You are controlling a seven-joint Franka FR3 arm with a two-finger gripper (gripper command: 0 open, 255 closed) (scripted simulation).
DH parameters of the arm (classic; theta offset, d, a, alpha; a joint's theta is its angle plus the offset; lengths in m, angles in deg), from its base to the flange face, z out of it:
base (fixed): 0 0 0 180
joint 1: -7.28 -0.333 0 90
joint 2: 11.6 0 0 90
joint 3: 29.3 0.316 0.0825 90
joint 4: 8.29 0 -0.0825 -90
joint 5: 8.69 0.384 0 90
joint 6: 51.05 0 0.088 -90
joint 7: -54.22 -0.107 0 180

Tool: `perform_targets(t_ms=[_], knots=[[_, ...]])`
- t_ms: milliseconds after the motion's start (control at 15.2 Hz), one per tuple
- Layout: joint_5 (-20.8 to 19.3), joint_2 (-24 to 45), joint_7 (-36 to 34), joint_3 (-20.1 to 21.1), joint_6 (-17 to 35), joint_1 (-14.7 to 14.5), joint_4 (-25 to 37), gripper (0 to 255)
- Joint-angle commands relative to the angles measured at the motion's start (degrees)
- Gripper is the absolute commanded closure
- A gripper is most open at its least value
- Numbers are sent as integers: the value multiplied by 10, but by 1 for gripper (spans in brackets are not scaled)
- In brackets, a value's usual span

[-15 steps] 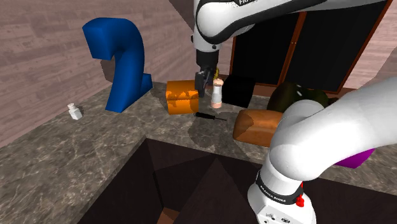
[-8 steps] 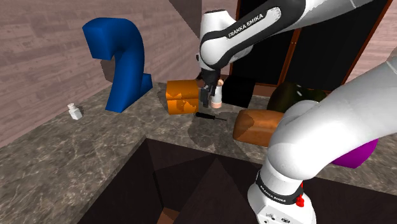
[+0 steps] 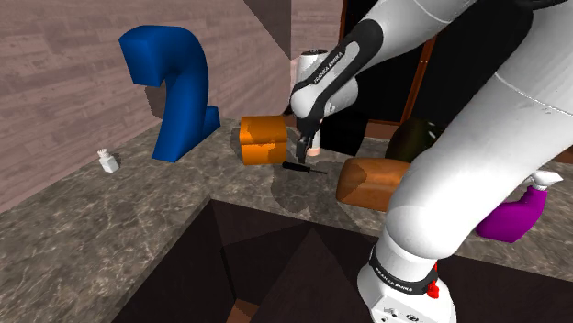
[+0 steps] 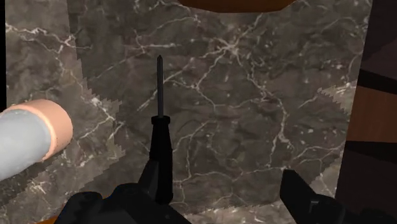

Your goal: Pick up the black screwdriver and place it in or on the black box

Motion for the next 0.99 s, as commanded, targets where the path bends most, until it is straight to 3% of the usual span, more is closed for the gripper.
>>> perform_targets(t_ms=[0,198,330,858,924], knots=[[17,53,32,-22,46,-7,11,0],[79,136,103,-49,106,-19,35,0],[147,193,169,-53,139,-20,56,0],[262,281,256,-1,199,15,73,0],[261,280,255,0,200,17,73,0]])
